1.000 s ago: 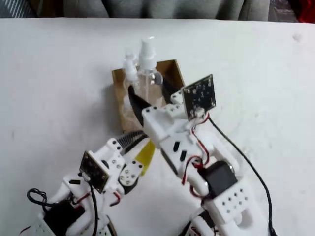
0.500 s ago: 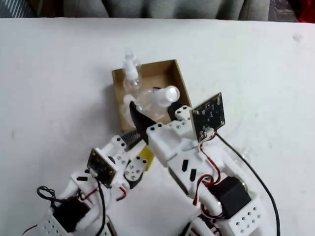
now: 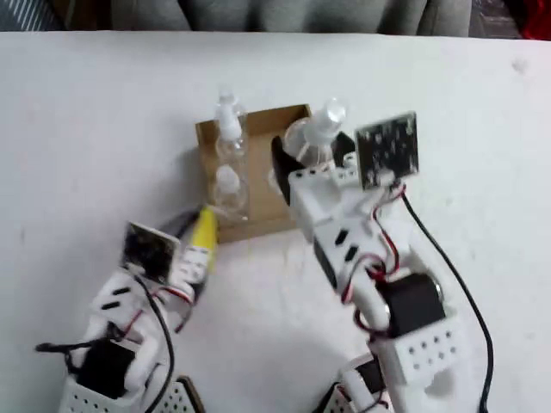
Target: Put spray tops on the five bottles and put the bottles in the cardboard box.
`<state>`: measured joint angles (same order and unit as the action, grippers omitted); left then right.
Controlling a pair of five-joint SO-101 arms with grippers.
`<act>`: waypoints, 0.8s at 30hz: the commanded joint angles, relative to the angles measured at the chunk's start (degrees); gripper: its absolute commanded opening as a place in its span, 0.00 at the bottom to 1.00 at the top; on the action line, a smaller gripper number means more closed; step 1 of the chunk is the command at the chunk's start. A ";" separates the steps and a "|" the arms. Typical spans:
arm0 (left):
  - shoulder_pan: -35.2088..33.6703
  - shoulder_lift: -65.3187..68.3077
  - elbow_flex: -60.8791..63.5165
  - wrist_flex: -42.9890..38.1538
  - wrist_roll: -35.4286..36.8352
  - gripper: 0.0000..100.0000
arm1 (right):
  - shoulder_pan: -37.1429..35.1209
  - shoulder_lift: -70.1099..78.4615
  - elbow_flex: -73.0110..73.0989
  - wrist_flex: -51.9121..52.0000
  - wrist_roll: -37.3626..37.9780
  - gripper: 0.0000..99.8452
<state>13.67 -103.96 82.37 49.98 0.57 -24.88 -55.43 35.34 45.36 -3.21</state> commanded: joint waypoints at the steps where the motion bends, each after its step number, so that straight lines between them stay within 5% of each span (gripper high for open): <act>1: -14.02 -0.66 -3.60 2.11 -0.35 0.02 | 2.68 4.26 -2.90 -2.77 0.70 0.02; 9: -29.93 -0.66 1.23 1.05 0.00 0.02 | 6.02 17.27 -2.90 -9.45 0.79 0.02; 17: -31.60 -0.66 14.77 -10.81 0.18 0.02 | 6.64 28.53 -2.90 -16.92 7.38 0.02; 24: -31.78 -0.57 14.59 -11.69 0.18 0.02 | 6.29 36.62 -2.81 -25.71 7.21 0.02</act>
<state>-17.45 -103.96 96.97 40.48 0.57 -18.73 -19.91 35.34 23.03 3.65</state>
